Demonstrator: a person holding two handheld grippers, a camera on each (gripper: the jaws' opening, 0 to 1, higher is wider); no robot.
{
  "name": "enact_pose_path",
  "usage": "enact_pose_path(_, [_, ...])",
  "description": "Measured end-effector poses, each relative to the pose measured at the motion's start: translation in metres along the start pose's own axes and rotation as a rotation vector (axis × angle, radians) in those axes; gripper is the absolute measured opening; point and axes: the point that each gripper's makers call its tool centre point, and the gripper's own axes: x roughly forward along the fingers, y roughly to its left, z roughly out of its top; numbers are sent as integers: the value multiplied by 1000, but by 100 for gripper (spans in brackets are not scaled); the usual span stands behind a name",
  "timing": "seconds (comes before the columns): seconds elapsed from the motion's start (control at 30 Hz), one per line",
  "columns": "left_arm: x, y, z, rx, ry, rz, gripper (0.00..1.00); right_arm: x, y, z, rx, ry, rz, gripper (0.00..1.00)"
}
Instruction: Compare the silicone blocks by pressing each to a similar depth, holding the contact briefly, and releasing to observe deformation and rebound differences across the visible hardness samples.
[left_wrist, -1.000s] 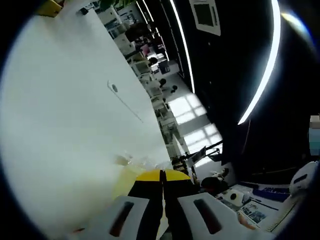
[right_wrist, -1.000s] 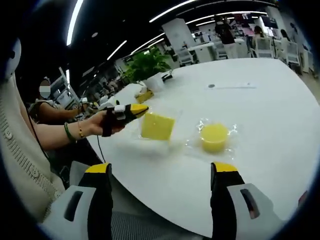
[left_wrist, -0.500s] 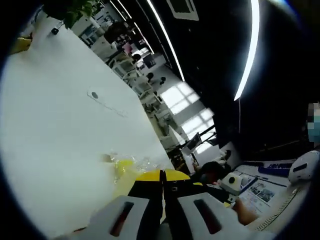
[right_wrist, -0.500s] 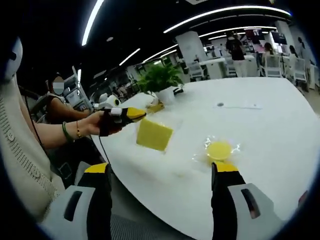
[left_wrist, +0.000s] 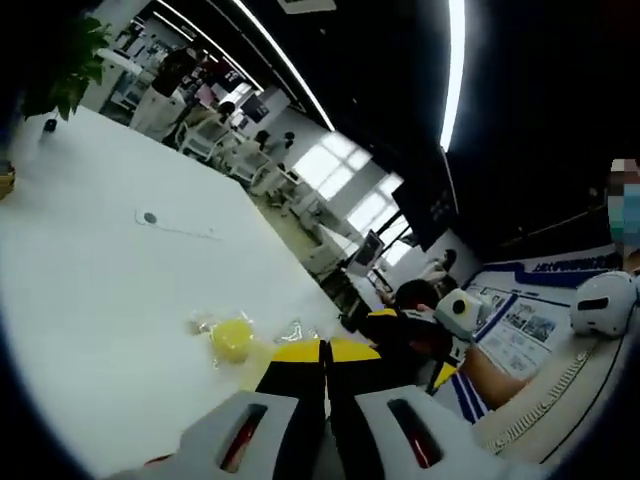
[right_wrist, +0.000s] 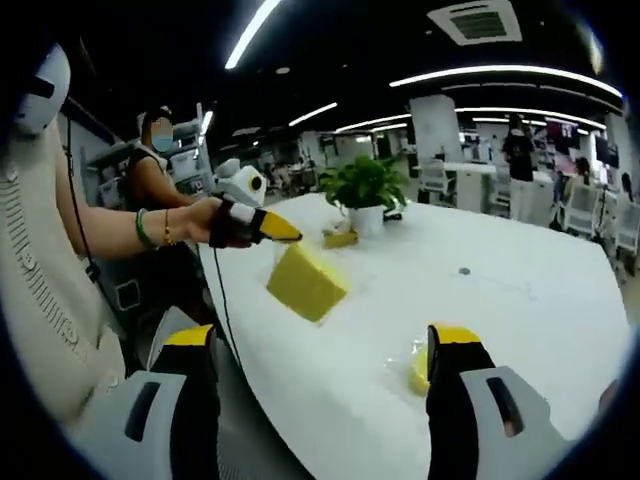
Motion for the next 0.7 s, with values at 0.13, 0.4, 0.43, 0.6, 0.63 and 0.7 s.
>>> enact_pose_path(0.13, [2,-10,-4,32,48,-28,0,5,5,11,-65,27,44,81])
enact_pose_path(0.4, [7,-31,-7,88,116,-97,0,23,19,12,-146,143,183,69])
enact_pose_path(0.43, [8,-32,-6,91,117,-99,0,27,19,14,-174,137,184,70])
enact_pose_path(0.6, [9,-40,-5,116,158,-137,0,42,23,21,-203,153,228,78])
enact_pose_path(0.63, [10,-42,-4,126,166,-144,0,45,24,21,-211,160,241,77])
enact_pose_path(0.7, [12,-44,-4,133,177,-151,0,50,24,22,-219,167,252,77])
